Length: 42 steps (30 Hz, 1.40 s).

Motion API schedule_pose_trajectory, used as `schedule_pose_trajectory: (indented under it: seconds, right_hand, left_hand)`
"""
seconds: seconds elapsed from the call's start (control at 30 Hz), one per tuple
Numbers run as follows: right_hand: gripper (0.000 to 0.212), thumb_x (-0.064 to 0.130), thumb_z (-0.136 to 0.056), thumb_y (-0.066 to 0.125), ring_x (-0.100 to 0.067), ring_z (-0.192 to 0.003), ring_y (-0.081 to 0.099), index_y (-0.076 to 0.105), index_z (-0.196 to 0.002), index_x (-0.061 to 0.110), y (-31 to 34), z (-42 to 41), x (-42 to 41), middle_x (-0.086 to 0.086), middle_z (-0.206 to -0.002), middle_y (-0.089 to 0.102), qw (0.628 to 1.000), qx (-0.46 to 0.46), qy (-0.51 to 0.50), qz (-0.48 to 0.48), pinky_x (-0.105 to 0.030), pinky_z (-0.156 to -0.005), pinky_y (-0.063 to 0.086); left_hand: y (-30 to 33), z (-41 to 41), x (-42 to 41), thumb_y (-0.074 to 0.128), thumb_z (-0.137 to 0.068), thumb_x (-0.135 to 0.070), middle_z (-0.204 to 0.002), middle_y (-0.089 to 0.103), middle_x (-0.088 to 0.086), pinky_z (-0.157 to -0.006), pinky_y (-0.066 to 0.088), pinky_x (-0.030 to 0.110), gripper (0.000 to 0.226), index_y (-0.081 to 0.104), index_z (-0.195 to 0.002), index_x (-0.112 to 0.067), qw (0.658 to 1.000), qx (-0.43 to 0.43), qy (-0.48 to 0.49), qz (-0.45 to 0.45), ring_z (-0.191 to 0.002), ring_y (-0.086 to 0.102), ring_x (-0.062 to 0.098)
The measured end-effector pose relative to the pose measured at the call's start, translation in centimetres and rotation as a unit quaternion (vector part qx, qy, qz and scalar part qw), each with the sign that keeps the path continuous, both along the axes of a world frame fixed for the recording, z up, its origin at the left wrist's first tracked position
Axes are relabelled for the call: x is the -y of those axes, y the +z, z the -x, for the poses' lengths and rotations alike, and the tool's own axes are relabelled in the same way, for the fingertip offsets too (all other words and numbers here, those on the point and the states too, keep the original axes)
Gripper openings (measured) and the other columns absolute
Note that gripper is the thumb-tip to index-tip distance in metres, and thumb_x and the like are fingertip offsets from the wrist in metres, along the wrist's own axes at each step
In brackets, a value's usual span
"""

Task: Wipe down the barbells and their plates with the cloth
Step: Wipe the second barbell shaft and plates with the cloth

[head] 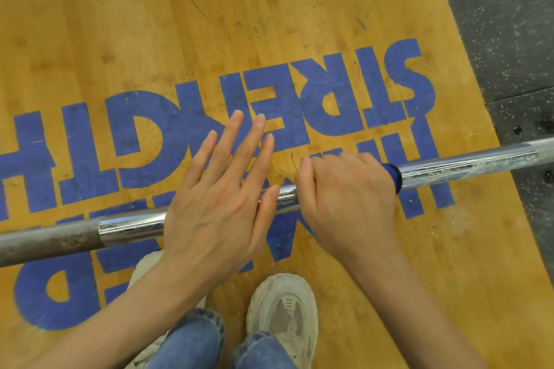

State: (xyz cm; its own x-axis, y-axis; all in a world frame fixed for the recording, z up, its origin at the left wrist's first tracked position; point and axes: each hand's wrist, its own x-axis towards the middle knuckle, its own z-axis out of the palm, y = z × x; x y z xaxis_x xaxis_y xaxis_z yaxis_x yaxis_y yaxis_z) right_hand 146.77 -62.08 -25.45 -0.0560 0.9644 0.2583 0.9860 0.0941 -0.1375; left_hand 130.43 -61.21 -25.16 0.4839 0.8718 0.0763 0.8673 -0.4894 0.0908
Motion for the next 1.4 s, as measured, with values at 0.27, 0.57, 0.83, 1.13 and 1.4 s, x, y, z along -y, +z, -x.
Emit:
schedule_pose_trajectory:
  seconds: [0.27,0.57,0.83,1.13,1.4]
  right_hand:
    - [0.043,0.024,-0.109,0.028,-0.024,-0.124,0.055,0.069,-0.118,0.013,-1.0,1.2,4.7,0.001,-0.121,0.067,0.993,-0.095,-0.062,0.012,-0.04,-0.121,0.023]
    - [0.048,0.026,-0.103,0.038,-0.023,-0.062,0.054,0.057,-0.061,0.016,0.6,0.5,-1.8,0.003,-0.061,0.055,0.994,-0.038,-0.081,0.062,-0.037,-0.07,0.044]
    - [0.049,0.028,-0.108,0.028,-0.025,-0.096,0.066,0.074,-0.099,0.014,-0.2,0.2,-0.3,0.001,-0.104,0.075,0.996,-0.066,-0.054,0.022,-0.039,-0.091,0.04]
    - [0.051,0.035,-0.11,0.025,-0.024,-0.149,0.031,0.051,-0.145,0.009,0.0,-0.3,2.4,-0.004,-0.153,0.047,0.994,-0.074,-0.024,0.07,-0.04,-0.126,0.005]
    - [0.05,0.035,-0.109,0.03,-0.028,-0.126,0.057,0.063,-0.131,0.005,-0.6,-1.6,-0.5,-0.008,-0.135,0.063,0.998,-0.026,0.056,0.022,-0.043,-0.119,0.028]
  left_hand:
    - [-0.1,0.3,-0.7,0.024,-0.108,-0.036,-0.162,0.031,0.01,-0.12,0.021,0.043,0.054,0.045,-0.151,-0.011,1.0,0.022,-0.005,0.001,-0.153,0.02,0.03]
    - [-0.4,0.5,-1.3,0.028,-0.109,-0.035,-0.159,0.039,0.009,-0.115,0.031,0.044,0.049,0.054,-0.145,-0.014,0.998,0.053,-0.01,0.019,-0.152,0.025,0.03]
    - [-0.5,0.7,-2.1,0.03,-0.109,-0.032,-0.155,0.045,0.009,-0.11,0.036,0.044,0.046,0.058,-0.141,-0.015,0.996,0.075,-0.022,0.031,-0.15,0.03,0.03]
    - [-0.3,0.8,-3.4,0.034,-0.106,-0.036,-0.152,0.049,0.009,-0.108,0.035,0.044,0.047,0.061,-0.137,-0.013,0.992,0.118,-0.004,0.039,-0.15,0.031,0.03]
    - [-0.7,0.3,-4.1,0.034,-0.105,-0.032,-0.151,0.05,0.013,-0.114,0.026,0.046,0.048,0.06,-0.137,-0.007,0.993,0.112,0.021,0.016,-0.15,0.029,0.033]
